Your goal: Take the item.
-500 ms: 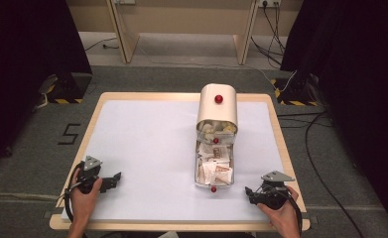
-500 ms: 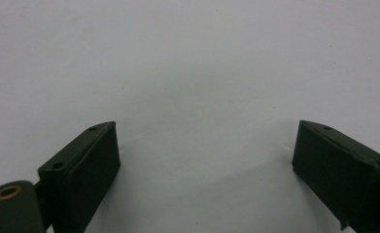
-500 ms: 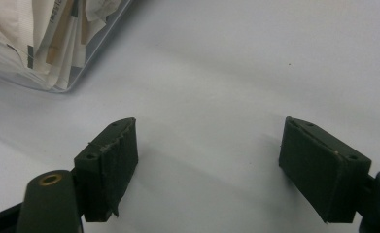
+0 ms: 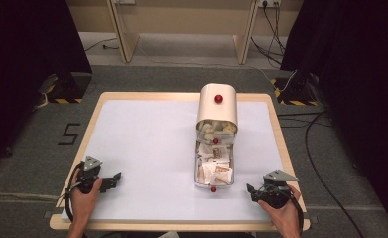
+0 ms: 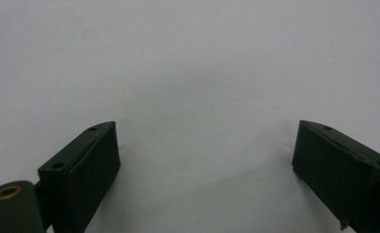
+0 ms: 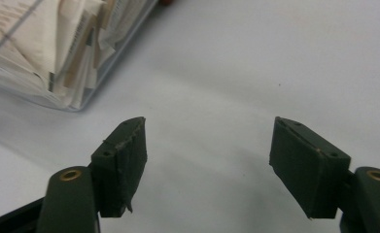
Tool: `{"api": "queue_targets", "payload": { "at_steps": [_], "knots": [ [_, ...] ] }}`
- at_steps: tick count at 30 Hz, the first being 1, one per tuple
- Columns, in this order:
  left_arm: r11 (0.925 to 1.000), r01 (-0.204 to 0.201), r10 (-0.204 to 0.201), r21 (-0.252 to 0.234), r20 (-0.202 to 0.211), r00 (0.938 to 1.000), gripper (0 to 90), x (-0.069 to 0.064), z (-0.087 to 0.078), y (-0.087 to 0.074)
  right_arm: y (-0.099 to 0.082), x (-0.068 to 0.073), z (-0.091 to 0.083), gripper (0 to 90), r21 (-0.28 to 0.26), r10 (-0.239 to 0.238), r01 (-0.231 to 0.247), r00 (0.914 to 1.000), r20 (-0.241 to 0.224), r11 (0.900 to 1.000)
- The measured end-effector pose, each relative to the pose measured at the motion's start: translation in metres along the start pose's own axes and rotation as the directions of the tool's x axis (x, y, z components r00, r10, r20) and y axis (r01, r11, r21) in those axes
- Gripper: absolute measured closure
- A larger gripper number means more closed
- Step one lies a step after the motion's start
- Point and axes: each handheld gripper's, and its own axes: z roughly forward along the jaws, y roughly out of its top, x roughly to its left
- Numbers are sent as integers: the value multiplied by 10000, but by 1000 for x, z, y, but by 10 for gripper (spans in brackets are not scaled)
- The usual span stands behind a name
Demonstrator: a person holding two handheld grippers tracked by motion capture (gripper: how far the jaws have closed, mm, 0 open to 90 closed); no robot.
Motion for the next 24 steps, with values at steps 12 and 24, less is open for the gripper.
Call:
{"api": "queue_targets", "payload": {
  "at_steps": [12, 24],
  "knots": [
    [10000, -1, 1, 2, 2, 10000, 90, 0, 0, 0, 14, 10, -17, 422, -905, -321, 277, 9984, -475, 9955],
    [10000, 0, 0, 1, 0, 10000, 90, 0, 0, 0, 30, 33, -32, 501, -1610, -1128, 924, 9860, -1224, 9826]
  ]
}}
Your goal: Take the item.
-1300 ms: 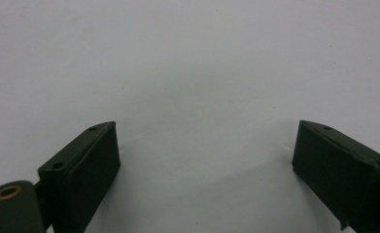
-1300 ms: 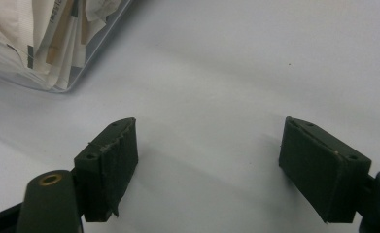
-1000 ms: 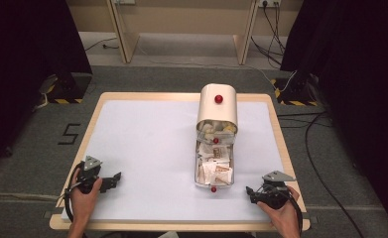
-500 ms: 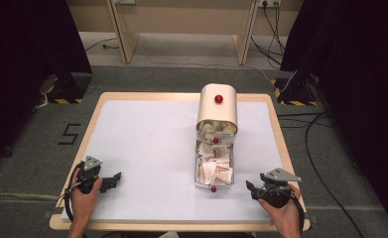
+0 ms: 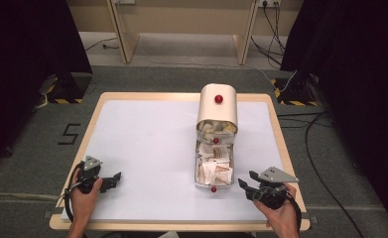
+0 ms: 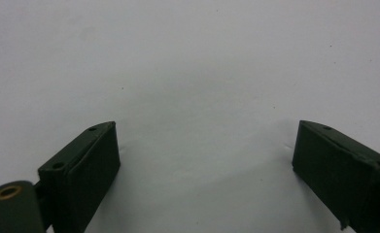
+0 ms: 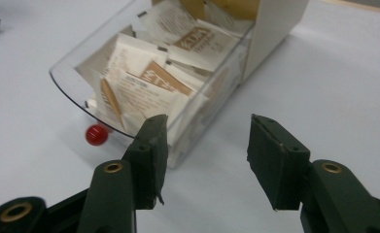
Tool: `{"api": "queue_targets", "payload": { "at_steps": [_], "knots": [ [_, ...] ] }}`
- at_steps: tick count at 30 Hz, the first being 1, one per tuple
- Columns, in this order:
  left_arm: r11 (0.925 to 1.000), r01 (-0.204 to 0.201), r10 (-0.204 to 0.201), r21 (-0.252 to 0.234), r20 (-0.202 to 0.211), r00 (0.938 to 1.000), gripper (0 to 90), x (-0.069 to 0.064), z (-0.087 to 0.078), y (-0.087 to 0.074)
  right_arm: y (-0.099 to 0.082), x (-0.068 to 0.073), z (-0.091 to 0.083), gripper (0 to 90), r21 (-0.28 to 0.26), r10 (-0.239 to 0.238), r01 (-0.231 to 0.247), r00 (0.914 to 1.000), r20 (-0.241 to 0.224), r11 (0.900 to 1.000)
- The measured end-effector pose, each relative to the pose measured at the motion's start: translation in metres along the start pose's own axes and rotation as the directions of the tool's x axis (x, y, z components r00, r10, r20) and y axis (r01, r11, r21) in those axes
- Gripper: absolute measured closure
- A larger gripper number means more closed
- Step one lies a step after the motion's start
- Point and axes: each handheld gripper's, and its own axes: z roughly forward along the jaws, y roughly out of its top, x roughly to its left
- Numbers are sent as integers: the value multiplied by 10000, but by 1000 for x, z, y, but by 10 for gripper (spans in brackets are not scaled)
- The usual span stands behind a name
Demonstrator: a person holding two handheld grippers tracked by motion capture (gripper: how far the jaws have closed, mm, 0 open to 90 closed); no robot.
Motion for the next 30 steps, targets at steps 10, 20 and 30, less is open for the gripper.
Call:
{"api": "queue_targets", "payload": {
  "at_steps": [10, 20, 30],
  "knots": [
    [10000, -1, 1, 3, 2, 10000, 90, 0, 0, 0, 15, 23, 3, 536, -341, -534, 512, 9963, -680, 9981],
    [10000, 1, -1, 2, 2, 10000, 90, 0, 0, 0, 18, 34, 14, 553, -223, -765, 745, 9917, -1035, 9970],
    [10000, 1, -1, 2, 0, 10000, 90, 0, 0, 0, 20, 37, 23, 574, -242, -735, 710, 9893, -1261, 9972]
  ]
}}
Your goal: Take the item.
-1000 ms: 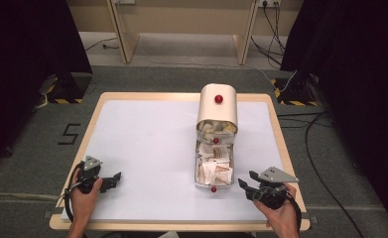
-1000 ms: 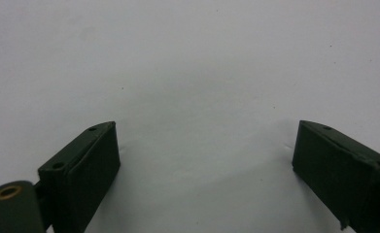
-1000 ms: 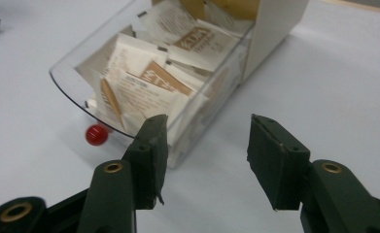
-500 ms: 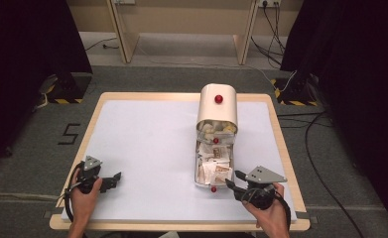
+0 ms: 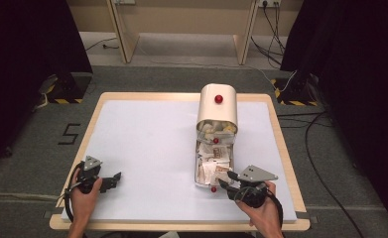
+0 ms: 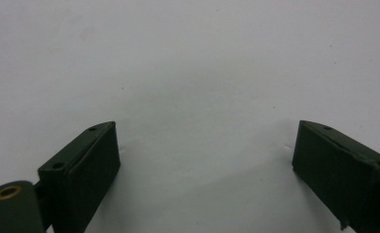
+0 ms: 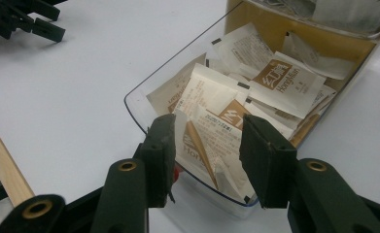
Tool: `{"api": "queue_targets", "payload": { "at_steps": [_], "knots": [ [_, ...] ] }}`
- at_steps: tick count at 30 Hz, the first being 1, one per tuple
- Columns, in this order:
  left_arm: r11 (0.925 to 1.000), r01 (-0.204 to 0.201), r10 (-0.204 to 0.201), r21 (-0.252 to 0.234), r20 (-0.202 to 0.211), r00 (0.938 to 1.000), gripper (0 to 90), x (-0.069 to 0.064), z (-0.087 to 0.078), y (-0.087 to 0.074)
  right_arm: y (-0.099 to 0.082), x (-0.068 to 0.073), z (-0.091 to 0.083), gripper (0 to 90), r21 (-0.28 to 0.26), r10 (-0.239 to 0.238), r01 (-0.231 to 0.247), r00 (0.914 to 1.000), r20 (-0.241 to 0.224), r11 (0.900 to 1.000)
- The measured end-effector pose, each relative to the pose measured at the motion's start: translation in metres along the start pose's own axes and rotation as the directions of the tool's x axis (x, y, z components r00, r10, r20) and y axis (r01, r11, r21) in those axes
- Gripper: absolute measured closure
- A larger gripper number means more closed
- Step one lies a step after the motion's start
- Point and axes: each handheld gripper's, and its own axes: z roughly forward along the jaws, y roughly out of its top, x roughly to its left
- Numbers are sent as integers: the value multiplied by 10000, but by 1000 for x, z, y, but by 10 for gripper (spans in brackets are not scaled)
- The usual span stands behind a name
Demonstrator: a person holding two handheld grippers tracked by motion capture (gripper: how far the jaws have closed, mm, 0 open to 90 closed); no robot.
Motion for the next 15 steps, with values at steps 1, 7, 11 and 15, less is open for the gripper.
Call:
{"api": "queue_targets", "payload": {
  "at_steps": [1, 7, 11, 15],
  "knots": [
    [10000, 0, 0, 1, 2, 10000, 90, 0, 0, 0, 0, 0, 1, 575, 9, -25, 25, 10000, -13, 10000],
    [10000, 3, -3, -3, 3, 10000, 90, 0, 0, 0, -2, -1, 8, 587, 2, 53, -53, 9998, -168, 10000],
    [10000, 0, 0, 1, 1, 10000, 90, 0, 0, 0, -3, -1, 14, 601, 22, 133, -132, 9995, -270, 9999],
    [10000, 1, -1, 0, 1, 10000, 90, 0, 0, 0, -6, -5, 22, 648, 40, 273, -271, 9986, -460, 9996]
  ]
}}
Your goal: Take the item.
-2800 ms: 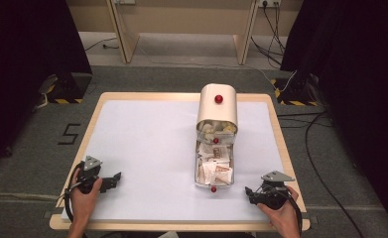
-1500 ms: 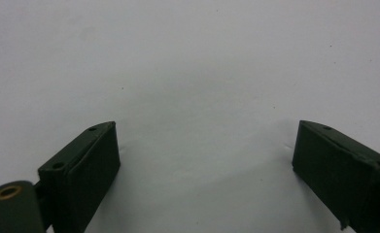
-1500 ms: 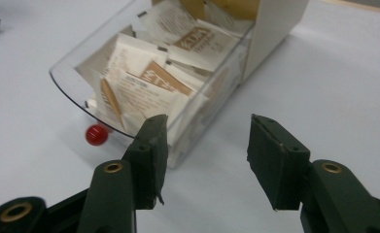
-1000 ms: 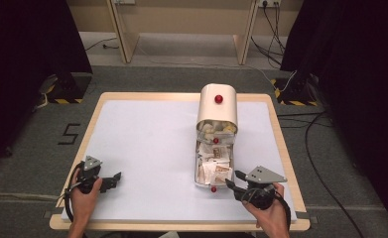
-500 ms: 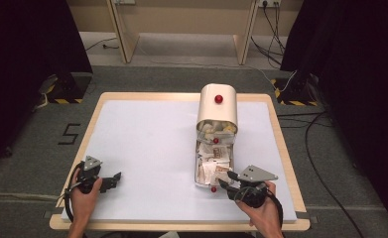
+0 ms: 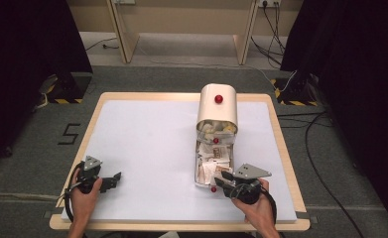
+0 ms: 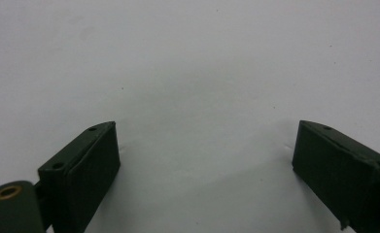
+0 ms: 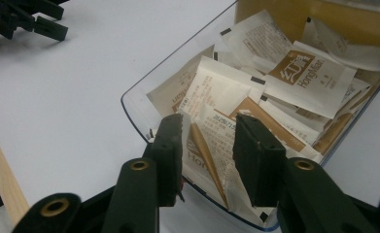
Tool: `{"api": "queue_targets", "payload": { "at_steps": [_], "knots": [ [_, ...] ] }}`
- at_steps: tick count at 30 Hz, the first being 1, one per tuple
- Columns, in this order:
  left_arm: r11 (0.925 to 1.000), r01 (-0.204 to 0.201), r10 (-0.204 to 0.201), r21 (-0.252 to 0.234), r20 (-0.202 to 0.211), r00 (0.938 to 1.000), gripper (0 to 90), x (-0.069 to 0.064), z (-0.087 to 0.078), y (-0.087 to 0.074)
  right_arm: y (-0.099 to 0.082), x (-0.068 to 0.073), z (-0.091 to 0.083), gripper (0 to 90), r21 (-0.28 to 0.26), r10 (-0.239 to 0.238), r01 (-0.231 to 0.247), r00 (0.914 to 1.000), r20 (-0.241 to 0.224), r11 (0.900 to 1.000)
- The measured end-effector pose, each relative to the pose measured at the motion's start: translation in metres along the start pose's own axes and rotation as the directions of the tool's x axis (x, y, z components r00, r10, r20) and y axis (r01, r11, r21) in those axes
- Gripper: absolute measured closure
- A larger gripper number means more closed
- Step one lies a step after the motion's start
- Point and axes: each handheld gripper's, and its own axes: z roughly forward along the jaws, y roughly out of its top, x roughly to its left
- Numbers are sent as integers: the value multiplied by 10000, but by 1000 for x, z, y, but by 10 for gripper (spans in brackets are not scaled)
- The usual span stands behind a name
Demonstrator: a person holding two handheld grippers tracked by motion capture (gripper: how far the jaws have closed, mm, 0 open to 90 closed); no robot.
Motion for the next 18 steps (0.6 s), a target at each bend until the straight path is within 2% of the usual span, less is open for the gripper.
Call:
{"api": "queue_targets", "payload": {
  "at_steps": [5, 11, 14, 18],
  "knots": [
    [10000, 0, 0, -1, -4, 10000, 90, 0, 0, 0, -2, -4, 5, 697, 120, 1, 0, 9999, -120, 9999],
    [10000, -3, 3, 0, -6, 10000, 90, 0, 0, 0, -1, -4, 9, 803, 231, -307, 313, 9991, -278, 9992],
    [10000, -1, 1, -1, -4, 10000, 90, 0, 0, 0, 2, -4, 8, 855, 116, -532, 535, 9984, -206, 9985],
    [10000, -1, 1, -2, -4, 10000, 90, 0, 0, 0, 6, -4, 5, 871, -52, -627, 626, 9979, -163, 9980]
  ]
}}
